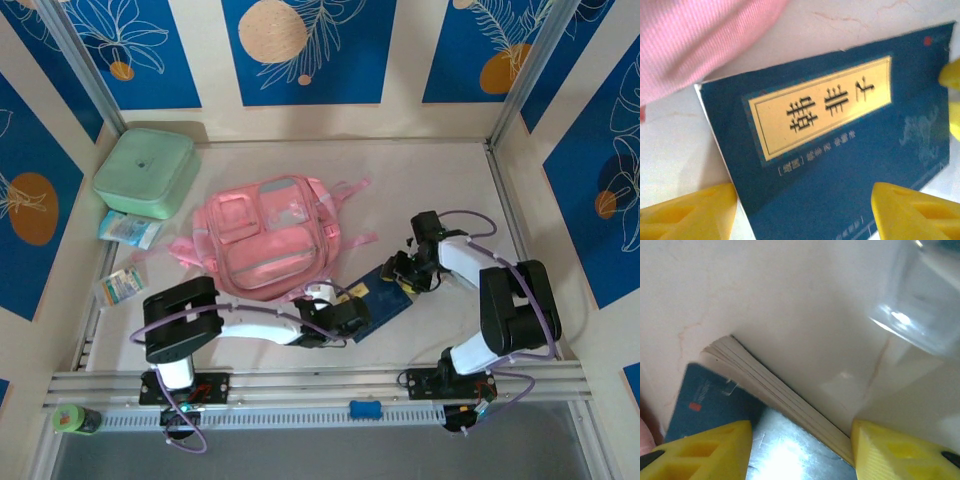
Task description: Pack books, pencil case, and school supplies into a backpack
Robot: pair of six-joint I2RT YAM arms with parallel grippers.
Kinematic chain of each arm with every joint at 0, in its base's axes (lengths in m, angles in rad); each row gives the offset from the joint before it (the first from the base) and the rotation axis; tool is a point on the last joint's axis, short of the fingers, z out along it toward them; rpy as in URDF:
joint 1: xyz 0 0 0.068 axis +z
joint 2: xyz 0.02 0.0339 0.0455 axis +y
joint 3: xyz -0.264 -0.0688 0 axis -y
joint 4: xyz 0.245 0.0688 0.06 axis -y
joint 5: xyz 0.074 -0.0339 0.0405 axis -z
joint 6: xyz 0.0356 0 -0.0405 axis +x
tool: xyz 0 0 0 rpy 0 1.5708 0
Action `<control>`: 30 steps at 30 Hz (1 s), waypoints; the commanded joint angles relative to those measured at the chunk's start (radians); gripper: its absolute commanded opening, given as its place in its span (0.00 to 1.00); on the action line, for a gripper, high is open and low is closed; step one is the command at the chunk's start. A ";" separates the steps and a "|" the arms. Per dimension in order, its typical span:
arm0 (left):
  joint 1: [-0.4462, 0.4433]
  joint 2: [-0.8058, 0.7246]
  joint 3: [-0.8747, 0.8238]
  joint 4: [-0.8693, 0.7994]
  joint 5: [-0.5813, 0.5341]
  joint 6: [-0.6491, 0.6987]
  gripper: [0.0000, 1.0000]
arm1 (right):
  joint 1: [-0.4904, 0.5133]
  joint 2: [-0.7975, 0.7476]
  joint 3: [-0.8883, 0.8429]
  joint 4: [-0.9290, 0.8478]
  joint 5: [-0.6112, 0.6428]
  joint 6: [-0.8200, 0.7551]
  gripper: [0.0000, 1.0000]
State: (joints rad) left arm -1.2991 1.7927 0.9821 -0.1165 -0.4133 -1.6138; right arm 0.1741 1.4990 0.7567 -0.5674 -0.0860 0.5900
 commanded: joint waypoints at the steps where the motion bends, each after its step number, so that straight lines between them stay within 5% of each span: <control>1: 0.036 0.048 0.064 -0.026 -0.034 0.061 0.71 | -0.013 -0.063 -0.049 -0.042 -0.045 0.031 0.55; 15: 0.222 0.286 0.447 -0.052 0.051 0.463 0.71 | -0.046 -0.307 -0.180 -0.129 -0.017 0.170 0.61; 21: 0.310 0.341 0.551 -0.059 0.138 0.598 0.70 | -0.012 -0.383 -0.228 -0.119 -0.112 0.246 0.63; 25: 0.333 0.256 0.491 -0.071 0.131 0.650 0.71 | 0.090 -0.444 -0.247 -0.094 -0.139 0.346 0.63; 30: 0.317 0.056 0.316 -0.083 0.132 0.594 0.73 | 0.103 -0.524 -0.172 -0.226 0.049 0.293 0.65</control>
State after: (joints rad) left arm -0.9703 1.9759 1.3735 -0.1631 -0.2867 -1.0115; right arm 0.2874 1.0088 0.5358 -0.7097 -0.1219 0.8806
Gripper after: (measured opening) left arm 0.724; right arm 0.648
